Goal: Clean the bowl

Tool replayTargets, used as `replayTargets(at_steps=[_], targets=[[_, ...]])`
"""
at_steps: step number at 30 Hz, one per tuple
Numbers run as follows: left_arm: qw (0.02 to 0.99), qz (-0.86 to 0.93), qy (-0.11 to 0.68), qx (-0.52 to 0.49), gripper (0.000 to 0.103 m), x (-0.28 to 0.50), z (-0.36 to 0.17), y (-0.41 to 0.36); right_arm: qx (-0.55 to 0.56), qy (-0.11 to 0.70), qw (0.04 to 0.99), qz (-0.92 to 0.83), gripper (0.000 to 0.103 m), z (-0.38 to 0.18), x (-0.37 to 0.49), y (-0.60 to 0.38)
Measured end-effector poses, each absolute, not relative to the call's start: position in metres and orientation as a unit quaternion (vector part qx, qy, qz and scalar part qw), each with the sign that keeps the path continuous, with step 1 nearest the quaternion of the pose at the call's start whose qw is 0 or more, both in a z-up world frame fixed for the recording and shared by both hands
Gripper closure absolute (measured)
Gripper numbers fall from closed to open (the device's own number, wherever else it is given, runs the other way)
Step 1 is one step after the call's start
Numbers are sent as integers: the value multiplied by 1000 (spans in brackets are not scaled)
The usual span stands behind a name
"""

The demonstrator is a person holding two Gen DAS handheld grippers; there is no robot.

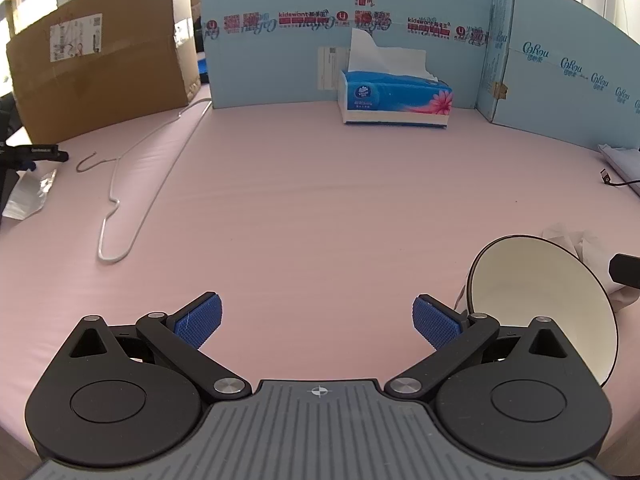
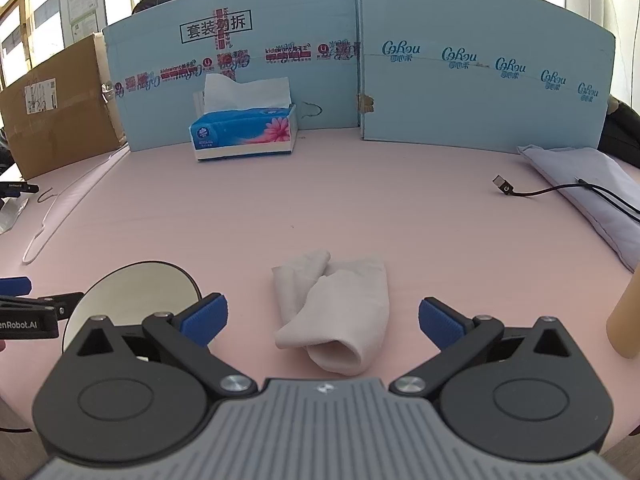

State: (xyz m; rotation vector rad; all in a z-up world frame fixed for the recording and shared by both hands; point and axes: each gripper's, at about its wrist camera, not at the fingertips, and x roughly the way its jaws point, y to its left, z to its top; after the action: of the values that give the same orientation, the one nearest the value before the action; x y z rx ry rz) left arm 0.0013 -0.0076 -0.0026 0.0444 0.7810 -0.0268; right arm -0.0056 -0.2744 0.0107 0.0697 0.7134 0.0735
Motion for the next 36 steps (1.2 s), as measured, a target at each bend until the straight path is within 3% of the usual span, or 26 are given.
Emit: replayTargets(at_steps=[36], targets=[[923,-10,384,25,0,-1,-6,-8,44,347,936,37,0,9,-7,-278]])
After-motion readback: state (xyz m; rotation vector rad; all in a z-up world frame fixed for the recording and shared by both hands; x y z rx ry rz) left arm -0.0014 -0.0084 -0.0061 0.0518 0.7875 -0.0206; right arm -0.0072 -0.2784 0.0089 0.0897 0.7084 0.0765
